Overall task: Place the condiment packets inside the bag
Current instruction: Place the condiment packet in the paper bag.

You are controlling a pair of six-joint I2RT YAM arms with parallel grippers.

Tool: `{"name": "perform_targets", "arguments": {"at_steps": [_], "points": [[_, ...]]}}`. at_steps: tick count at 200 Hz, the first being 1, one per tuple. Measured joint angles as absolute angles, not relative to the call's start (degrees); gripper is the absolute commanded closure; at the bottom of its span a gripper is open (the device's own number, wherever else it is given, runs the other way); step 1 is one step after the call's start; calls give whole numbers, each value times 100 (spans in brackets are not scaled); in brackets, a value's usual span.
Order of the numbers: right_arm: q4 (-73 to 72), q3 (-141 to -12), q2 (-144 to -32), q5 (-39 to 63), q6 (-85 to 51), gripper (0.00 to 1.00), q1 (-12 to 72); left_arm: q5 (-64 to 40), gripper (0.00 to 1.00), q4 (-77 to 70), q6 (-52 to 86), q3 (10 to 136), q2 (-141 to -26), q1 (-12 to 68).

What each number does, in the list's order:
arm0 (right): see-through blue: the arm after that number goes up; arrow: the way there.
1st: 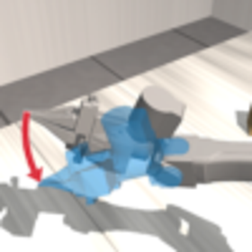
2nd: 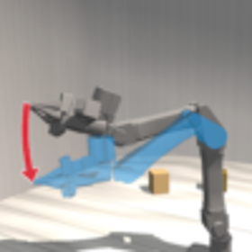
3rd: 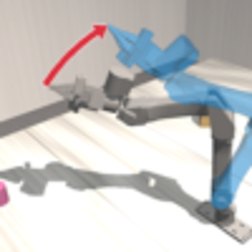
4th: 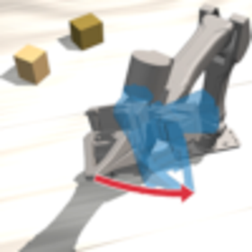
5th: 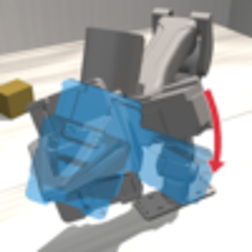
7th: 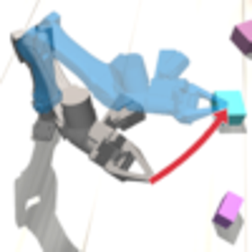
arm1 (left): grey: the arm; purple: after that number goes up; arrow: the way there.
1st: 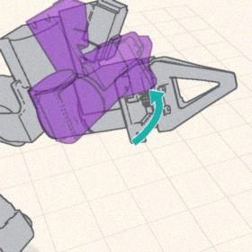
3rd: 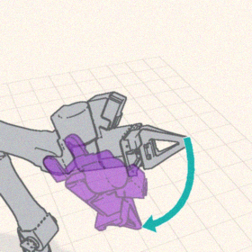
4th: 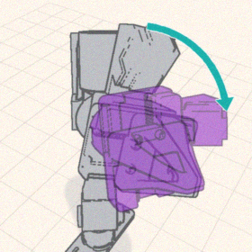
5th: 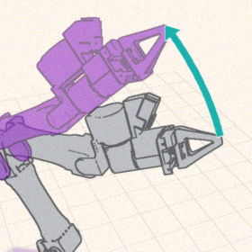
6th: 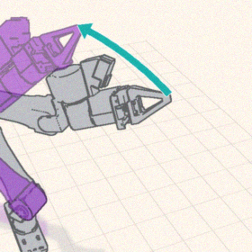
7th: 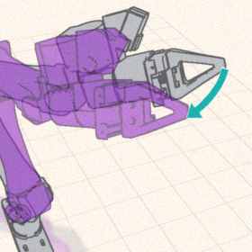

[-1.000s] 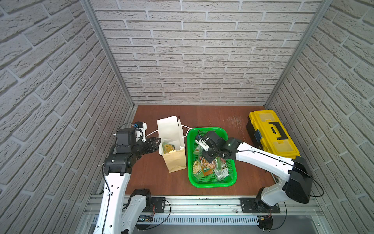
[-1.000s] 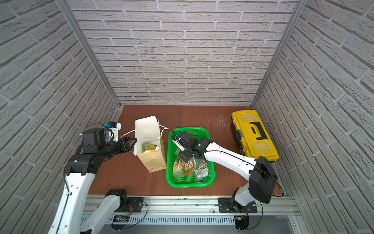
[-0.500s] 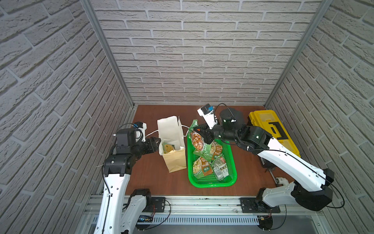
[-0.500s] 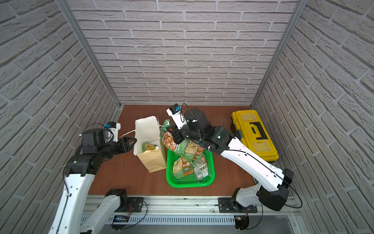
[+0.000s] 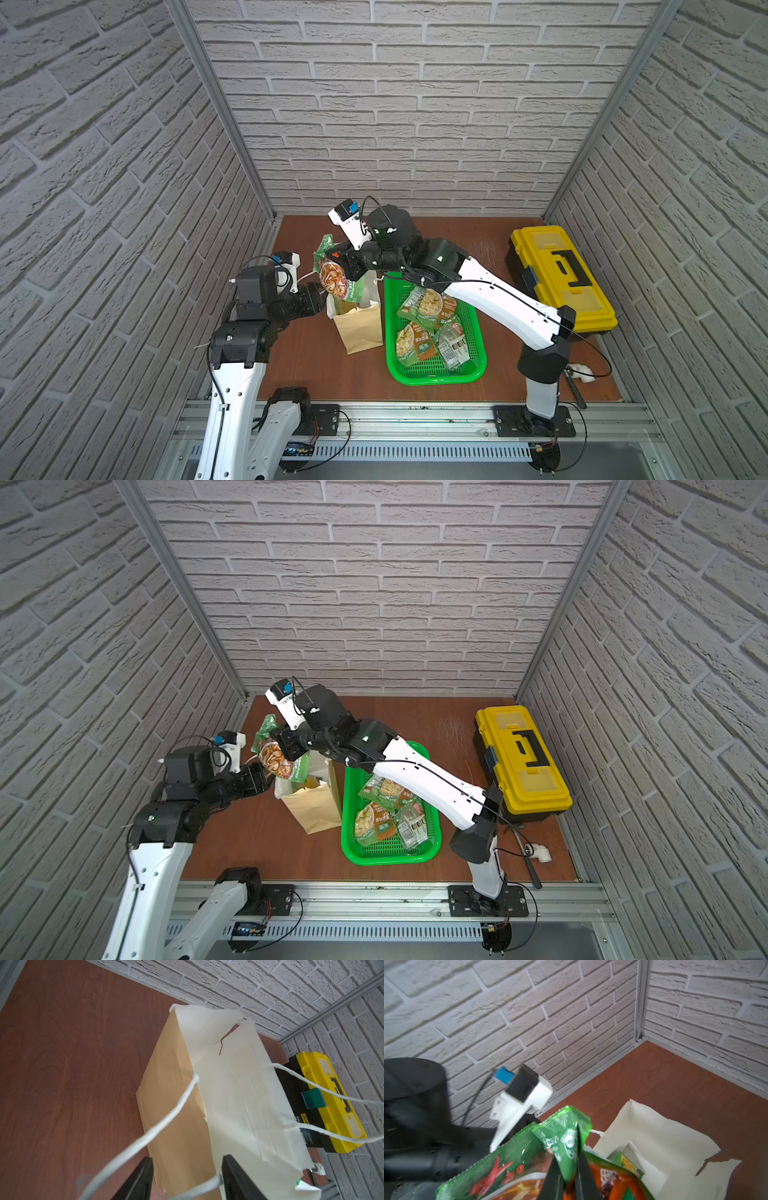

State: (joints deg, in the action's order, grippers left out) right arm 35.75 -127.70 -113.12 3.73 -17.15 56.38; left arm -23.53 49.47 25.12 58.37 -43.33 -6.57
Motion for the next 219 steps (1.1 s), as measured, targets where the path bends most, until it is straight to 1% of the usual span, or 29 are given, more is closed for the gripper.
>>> {"name": "perform_targets", "arguments": {"at_steps": [15, 24, 43, 53, 65, 71, 117, 145, 166, 191, 210, 219], "points": [[3824, -12794, -11563, 161, -1695, 95, 5636, -2351, 43, 4952, 2512, 5828, -4285, -659], [3968, -12792, -11681, 71, -1684, 88, 5636, -2344, 43, 4950, 2512, 5815, -4261, -659], [4202, -12805, -11843, -32, -1636, 60, 5623, -2300, 43, 4967, 2512, 5774, -4241, -670], [4342, -12846, -11878, -45, -1621, 52, 5614, -2285, 43, 4971, 2512, 5760, -4226, -679], [4495, -12923, -11885, -40, -1575, 38, 5614, -2268, 43, 4971, 2512, 5756, -4224, -683], [4545, -12988, -11885, -43, -1546, 34, 5618, -2268, 43, 4971, 2512, 5756, -4226, -683], [4639, -13133, -11668, -12, -1503, 24, 5673, -2222, 43, 4971, 2512, 5756, -4226, -685], [4635, -12759, -11054, -32, -1457, 17, 5677, -2200, 43, 4971, 2512, 5756, -4226, -685], [4523, -12022, -10210, -189, -1457, 12, 5673, -2180, 43, 4969, 2512, 5756, -4226, -685], [4219, -10744, -9026, -443, -1476, 6, 5586, -2169, 43, 4967, 2512, 5756, -4226, -685], [3983, -9671, -8226, -582, -1603, 0, 5343, -2158, 43, 4965, 2512, 5756, -4230, -685], [3905, -9214, -7961, -696, -1688, 0, 5168, -2158, 43, 4960, 2512, 5756, -4230, -685]]}}
